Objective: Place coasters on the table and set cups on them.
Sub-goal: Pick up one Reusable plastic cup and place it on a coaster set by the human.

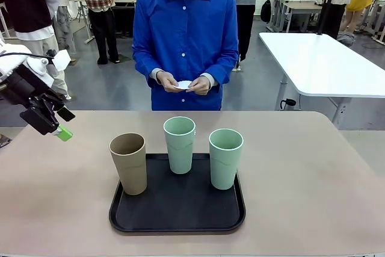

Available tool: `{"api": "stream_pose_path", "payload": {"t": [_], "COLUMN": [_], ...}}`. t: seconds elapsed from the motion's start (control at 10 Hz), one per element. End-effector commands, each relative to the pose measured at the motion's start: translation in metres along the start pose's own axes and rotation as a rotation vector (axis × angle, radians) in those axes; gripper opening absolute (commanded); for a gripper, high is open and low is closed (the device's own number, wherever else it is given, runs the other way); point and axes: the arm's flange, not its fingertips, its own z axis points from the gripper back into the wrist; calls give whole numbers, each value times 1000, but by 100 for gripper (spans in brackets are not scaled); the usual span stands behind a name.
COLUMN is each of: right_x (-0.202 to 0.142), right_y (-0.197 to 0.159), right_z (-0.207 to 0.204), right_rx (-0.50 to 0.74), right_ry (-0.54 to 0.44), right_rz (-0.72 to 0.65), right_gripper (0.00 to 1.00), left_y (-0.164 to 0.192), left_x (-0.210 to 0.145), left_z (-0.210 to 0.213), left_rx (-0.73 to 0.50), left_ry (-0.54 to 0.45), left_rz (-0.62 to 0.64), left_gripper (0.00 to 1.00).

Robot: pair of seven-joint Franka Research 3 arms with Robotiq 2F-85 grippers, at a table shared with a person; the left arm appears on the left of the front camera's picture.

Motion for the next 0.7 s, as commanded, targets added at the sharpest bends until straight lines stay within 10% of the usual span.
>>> {"api": "stream_pose_path", "payload": {"t": [0.0,0.6], "right_x": [1,1], "right_y": [1,1], "right_z": [-1,-1], "right_rx": [21,21], "right_ry": [6,6], "right_rz": [3,3], "right_gripper": [100,100], "left_y": [15,52], "left_x": [-22,-76], "left_z": [-12,-81], "left_rx": [-159,-223], "left_ry": [-48,-616], "left_rz": [-218,-418], "left_gripper": [100,100]}}
